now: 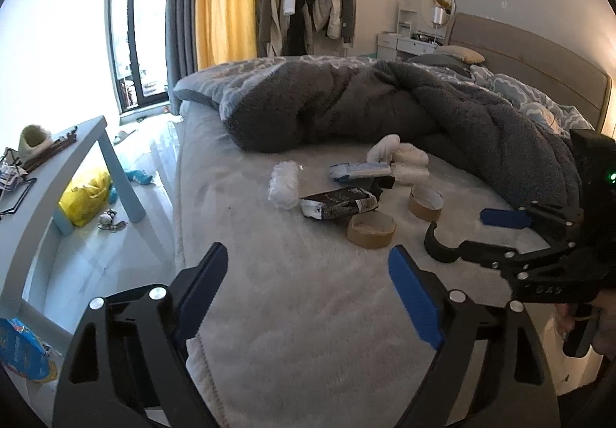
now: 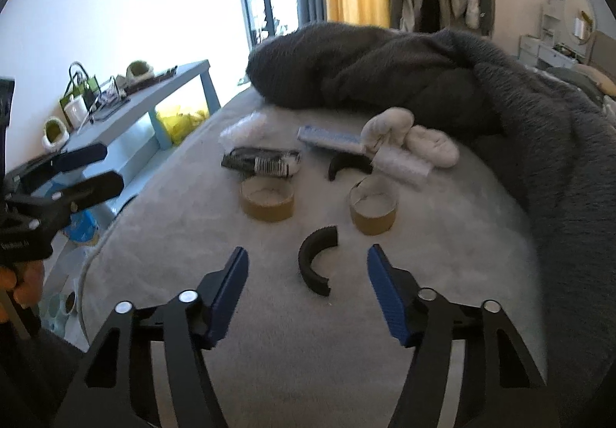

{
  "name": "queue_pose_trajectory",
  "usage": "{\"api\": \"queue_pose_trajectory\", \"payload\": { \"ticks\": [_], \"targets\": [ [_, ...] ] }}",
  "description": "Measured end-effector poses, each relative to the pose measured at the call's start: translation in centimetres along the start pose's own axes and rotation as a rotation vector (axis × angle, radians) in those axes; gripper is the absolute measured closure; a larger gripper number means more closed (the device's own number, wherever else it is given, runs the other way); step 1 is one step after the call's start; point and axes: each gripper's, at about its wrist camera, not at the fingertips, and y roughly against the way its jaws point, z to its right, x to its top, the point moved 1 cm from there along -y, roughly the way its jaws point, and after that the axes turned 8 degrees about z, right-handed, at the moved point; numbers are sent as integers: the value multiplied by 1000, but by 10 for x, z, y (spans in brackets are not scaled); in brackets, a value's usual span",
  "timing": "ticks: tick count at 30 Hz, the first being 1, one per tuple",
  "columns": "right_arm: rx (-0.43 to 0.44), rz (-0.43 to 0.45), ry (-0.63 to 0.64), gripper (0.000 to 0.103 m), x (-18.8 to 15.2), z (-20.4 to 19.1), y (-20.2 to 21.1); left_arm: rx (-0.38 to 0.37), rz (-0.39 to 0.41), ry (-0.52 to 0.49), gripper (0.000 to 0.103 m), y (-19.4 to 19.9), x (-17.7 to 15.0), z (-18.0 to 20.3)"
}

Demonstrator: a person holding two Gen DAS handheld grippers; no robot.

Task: Collect trash
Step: 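Close the right gripper on the black curved plastic piece while the left gripper approaches a cardboard roll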

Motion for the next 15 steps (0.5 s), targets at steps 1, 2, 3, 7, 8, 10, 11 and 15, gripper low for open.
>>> {"api": "queue_pose_trajectory", "payload": {
  "ticks": [1,2,3,7,8,10,11,15],
  "targets": [
    [1,-11,7,44,0,-1,-4,-4,-7,-3,16,-3,0,0],
    [-1,-26,16,45,-1,-1,-9,-9,-12,-5,17,-6,1,0],
    [-4,-34,18,48,-1,-1,-13,-16,-17,-4,19,-9,1,0],
    [7,-73,17,53,-2,4,-27,-36,-41,4,21,-19,2,0],
    [14,-81,16,54,-2,5,-30,-45,-51,5,23,-23,1,0],
    [20,-91,16,58,-2,7,-35,-57,-65,6,28,-29,1,0],
    [25,-100,16,59,-2,9,-38,-64,-73,7,31,-33,1,1],
    [44,-127,18,68,-1,12,-45,-97,-102,22,36,-45,0,3]
  ]
}}
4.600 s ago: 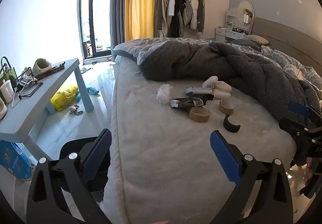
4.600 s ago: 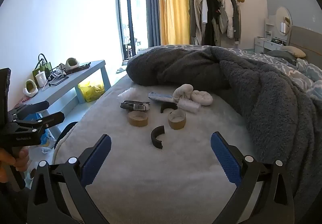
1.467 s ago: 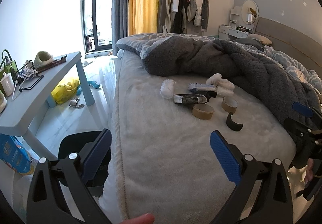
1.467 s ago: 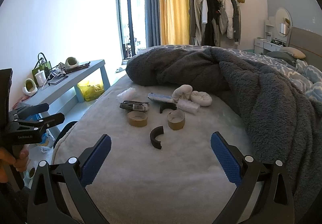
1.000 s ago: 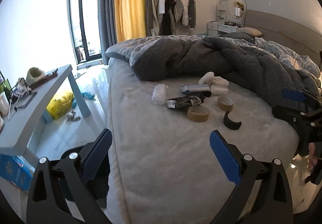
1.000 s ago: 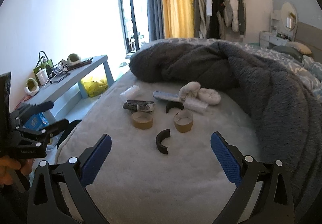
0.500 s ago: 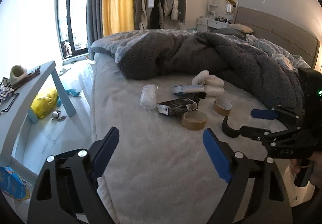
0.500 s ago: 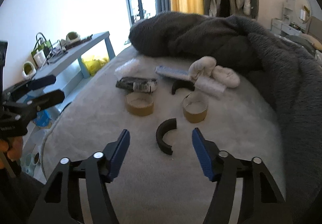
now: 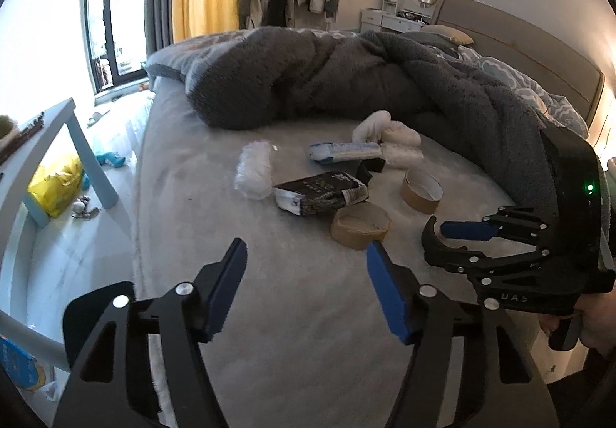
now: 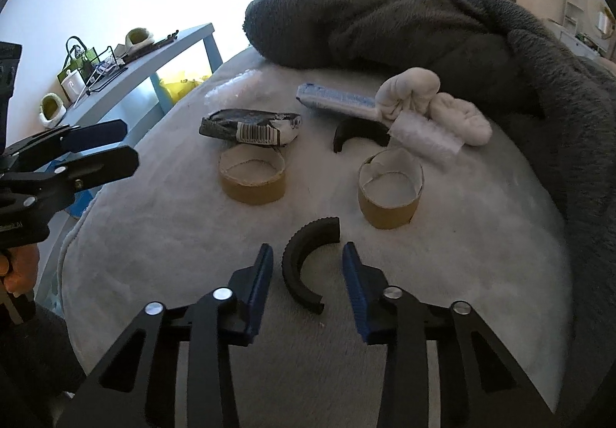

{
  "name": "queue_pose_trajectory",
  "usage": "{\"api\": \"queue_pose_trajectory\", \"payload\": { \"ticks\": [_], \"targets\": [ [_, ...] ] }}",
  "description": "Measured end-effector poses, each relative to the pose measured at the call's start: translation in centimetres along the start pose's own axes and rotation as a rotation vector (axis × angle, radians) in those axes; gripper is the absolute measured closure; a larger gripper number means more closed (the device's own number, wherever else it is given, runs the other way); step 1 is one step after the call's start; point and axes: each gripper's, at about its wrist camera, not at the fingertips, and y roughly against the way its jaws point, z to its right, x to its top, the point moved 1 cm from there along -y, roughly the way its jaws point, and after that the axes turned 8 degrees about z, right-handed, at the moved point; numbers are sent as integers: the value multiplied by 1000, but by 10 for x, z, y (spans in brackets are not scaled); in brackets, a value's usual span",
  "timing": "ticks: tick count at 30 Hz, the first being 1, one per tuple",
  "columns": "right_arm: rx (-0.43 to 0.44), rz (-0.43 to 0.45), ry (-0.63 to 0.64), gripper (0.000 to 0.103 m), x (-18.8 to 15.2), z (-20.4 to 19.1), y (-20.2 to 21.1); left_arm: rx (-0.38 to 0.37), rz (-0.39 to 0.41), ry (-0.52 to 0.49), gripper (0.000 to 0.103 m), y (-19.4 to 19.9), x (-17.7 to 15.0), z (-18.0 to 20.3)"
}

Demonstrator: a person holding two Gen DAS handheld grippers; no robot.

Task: Collect trash
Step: 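Close the right gripper on the black curved plastic piece while the left gripper approaches a cardboard roll, then grasp the cardboard tape roll with the left gripper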

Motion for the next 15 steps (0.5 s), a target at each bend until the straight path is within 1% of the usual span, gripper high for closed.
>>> {"api": "queue_pose_trajectory", "payload": {
  "ticks": [4,7,12,15],
  "targets": [
    [16,-17,3,79,1,5,-5,-34,-27,7,37,-12,-1,5],
    [46,-20,-7,85,2,10,-6,-52,-39,13,37,-20,1,9],
    [100,-14,-28,86,6,17,-3,-66,-64,8,34,-38,3,18],
    [116,10,-49,86,11,26,4,-75,-78,-1,33,-47,2,23]
  ]
}}
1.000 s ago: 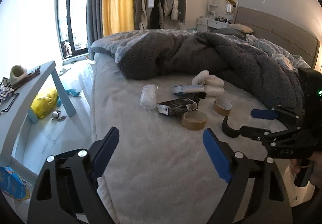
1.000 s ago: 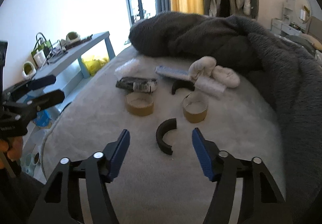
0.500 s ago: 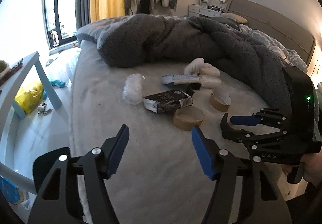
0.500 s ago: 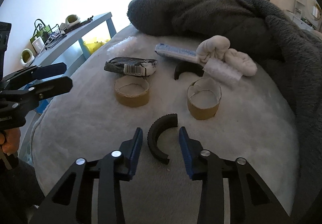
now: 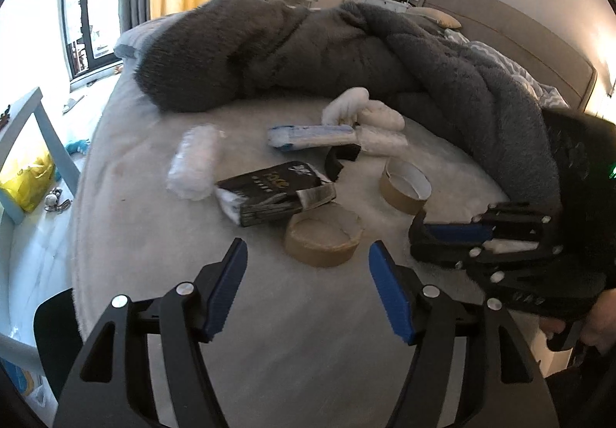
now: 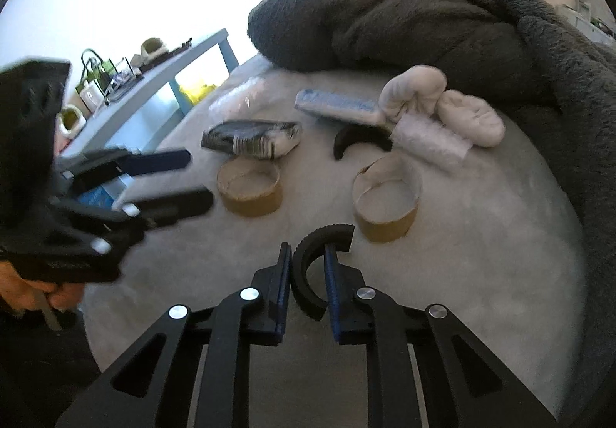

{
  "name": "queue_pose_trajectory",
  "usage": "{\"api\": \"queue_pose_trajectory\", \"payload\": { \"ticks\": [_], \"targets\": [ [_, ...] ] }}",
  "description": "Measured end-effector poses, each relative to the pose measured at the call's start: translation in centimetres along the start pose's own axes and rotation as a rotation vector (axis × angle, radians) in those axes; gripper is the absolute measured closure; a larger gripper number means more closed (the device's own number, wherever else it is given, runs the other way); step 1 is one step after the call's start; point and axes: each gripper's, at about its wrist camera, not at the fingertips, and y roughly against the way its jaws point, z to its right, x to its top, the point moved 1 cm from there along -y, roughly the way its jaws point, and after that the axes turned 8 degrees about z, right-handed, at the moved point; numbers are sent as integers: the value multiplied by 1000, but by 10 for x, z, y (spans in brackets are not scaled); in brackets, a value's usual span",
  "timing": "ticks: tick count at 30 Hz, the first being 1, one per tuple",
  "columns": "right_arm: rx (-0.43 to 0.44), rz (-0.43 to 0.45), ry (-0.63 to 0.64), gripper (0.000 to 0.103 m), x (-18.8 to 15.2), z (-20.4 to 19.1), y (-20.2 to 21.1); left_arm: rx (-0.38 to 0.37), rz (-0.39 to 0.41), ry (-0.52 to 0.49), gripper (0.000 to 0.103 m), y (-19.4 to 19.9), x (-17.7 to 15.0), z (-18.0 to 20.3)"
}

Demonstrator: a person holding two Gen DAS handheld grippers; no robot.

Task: Collect trash
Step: 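Grasp the cardboard tape roll with the left gripper, then carry the cardboard roll and black piece over the teal bin with both grippers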

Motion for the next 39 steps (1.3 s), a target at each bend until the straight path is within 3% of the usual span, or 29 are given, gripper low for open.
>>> {"api": "queue_pose_trajectory", "payload": {
  "ticks": [7,10,12,15,33,39],
  "targets": [
    [62,74,-67,86,17,17,22,7,-14,-16,32,-22,3,10],
    [71,99,-76,86,22,19,27,17,-24,-30,36,-31,3,15],
    [69,105,-78,86,25,21,28,17,-43,-27,46,-38,2,16],
    [57,114,-69,86,29,19,27,23,-47,-20,49,-41,0,15],
    [54,166,-75,86,46,-28,25,-75,-104,8,50,8,-20,-1],
    [72,147,-54,86,48,-55,10,-46,-88,18,50,31,-27,-23]
  ]
}}
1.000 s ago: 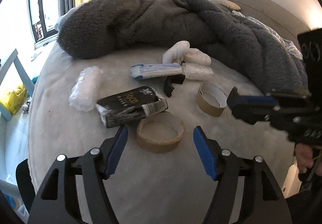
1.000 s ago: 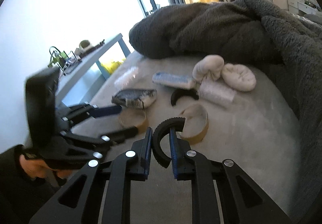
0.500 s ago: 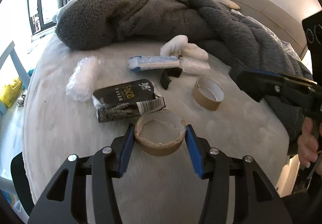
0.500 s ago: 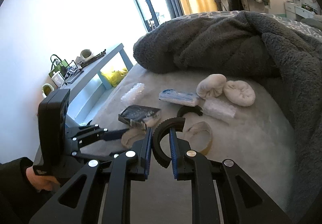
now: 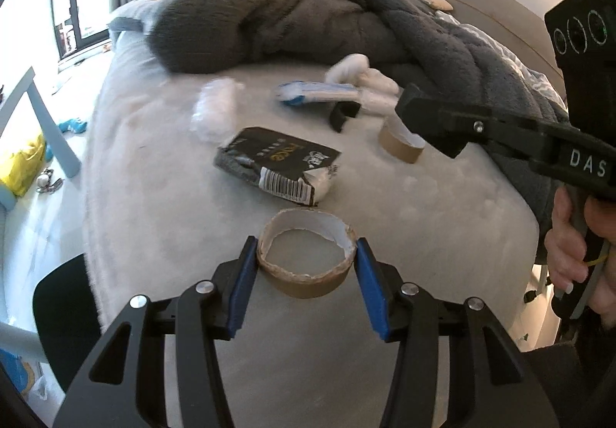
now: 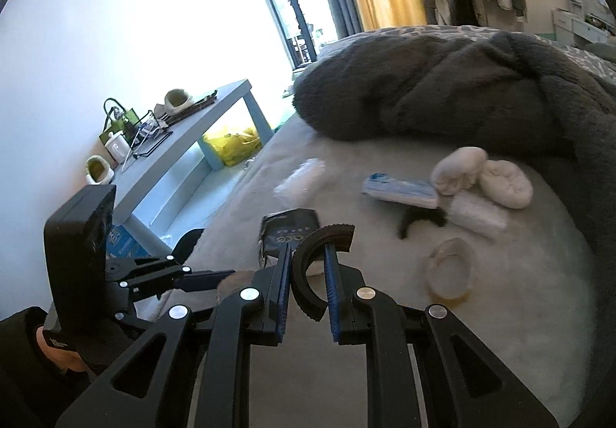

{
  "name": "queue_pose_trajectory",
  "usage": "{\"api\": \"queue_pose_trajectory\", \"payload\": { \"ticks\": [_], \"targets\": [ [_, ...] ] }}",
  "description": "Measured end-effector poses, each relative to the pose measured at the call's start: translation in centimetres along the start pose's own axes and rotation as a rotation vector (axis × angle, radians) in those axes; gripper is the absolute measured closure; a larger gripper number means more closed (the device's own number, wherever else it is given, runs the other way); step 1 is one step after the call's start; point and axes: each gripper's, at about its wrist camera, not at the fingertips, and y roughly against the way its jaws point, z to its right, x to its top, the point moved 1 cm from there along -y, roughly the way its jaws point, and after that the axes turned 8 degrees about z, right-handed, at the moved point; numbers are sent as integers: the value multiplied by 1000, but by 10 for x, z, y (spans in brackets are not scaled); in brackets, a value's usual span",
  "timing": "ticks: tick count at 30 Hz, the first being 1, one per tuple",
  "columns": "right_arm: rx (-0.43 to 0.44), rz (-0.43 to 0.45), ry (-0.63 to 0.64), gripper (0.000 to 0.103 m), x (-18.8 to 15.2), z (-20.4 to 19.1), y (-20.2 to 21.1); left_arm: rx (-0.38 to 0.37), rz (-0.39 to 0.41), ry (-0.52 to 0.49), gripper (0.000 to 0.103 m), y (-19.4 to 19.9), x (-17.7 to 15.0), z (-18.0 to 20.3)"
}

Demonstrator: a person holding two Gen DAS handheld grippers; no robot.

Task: Collect trash
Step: 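Carry the cardboard roll and black piece over the teal bin with both grippers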

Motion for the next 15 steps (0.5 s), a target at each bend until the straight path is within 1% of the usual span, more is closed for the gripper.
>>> {"api": "queue_pose_trajectory", "payload": {
  "ticks": [7,15],
  "targets": [
    [11,-6,21,86,2,-23,-15,41,18,29,50,20,-7,-29],
    [43,-27,62,86,8,-57,-41,98,65,80,50,43,-11,-66]
  ]
}}
